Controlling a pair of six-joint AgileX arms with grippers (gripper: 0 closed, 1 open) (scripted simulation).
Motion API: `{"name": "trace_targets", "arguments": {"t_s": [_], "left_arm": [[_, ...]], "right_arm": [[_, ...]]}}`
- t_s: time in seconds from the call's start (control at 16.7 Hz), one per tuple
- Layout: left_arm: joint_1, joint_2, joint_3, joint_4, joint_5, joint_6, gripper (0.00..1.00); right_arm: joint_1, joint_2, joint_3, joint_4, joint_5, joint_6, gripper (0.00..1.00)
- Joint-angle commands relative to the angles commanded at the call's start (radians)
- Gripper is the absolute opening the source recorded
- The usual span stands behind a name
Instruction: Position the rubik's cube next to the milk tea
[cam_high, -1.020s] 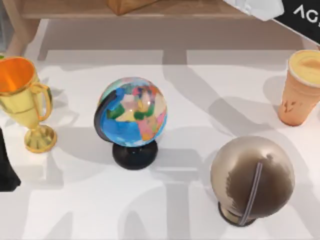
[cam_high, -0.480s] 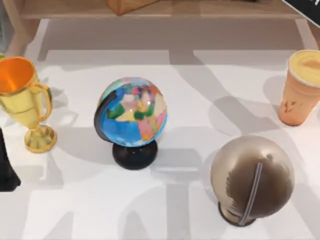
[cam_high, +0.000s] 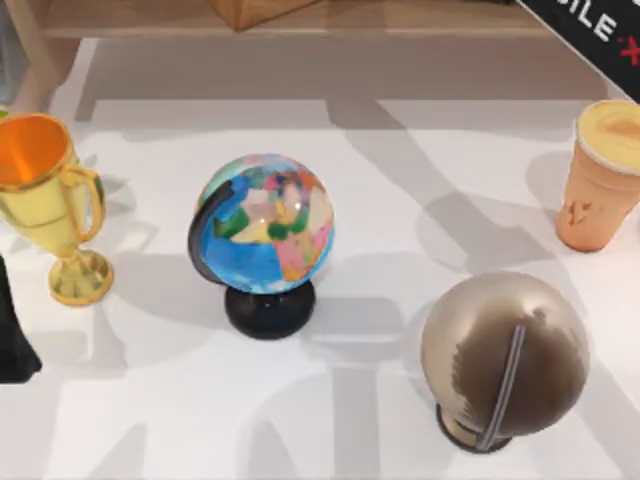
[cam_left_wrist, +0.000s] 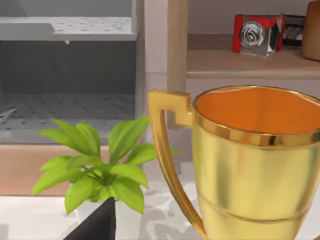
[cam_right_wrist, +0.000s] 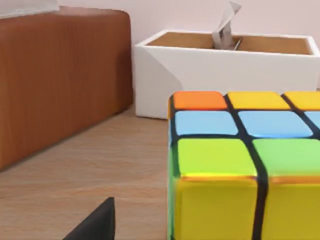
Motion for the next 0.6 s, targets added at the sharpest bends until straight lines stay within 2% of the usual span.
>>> {"name": "trace_targets", "arguments": {"t_s": [0.24, 0.6], "left_arm": [[0.000, 0.000, 0.000, 0.000, 0.000, 0.000, 1.00], [0.000, 0.000, 0.000, 0.000, 0.000, 0.000, 1.00]], "right_arm": [[0.000, 0.001, 0.001, 0.000, 0.000, 0.000, 1.00], [0.000, 0.001, 0.001, 0.000, 0.000, 0.000, 0.55]]}}
